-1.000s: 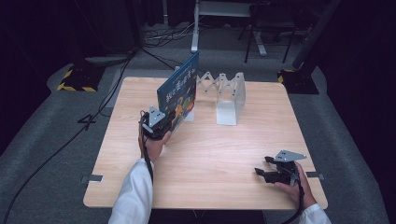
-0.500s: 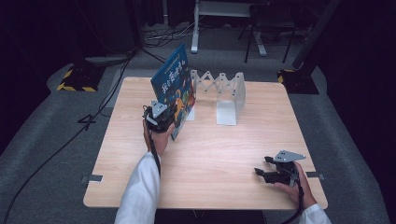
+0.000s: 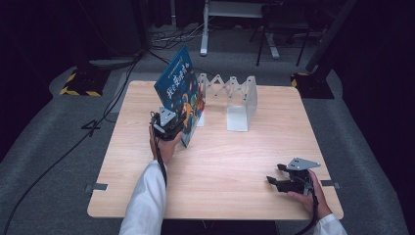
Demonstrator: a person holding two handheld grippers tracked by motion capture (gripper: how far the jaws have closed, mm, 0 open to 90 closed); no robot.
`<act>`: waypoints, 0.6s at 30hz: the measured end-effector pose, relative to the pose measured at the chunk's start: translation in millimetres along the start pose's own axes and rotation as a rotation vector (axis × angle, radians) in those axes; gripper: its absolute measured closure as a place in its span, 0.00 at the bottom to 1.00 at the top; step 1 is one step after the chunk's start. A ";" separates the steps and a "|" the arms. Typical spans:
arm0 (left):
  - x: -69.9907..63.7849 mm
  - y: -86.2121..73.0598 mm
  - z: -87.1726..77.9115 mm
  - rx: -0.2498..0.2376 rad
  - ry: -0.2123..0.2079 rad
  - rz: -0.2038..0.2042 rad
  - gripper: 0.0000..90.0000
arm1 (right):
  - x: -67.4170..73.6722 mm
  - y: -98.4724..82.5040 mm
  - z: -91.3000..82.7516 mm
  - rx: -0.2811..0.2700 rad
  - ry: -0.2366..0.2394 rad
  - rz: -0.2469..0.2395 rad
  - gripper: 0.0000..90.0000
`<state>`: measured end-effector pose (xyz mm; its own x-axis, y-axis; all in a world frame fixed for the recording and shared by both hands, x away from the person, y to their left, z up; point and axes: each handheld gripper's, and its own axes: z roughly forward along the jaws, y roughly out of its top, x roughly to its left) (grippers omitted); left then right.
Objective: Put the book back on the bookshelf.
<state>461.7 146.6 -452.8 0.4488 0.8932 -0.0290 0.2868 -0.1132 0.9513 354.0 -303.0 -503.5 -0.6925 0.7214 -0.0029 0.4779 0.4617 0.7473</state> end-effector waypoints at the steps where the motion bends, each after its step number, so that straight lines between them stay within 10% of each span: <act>1: -0.7 -0.5 -0.6 0.006 -0.004 0.009 0.78 | -0.1 -0.1 0.0 0.000 0.000 -0.001 0.33; 18: -2.6 -8.1 -4.5 0.031 -0.028 0.072 0.72 | 0.1 -0.1 0.3 -0.003 -0.008 0.004 0.33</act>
<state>454.4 147.1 -459.1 0.4923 0.8699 0.0306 0.2787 -0.1908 0.9412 354.1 -302.8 -503.9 -0.6866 0.7270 -0.0051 0.4789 0.4575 0.7492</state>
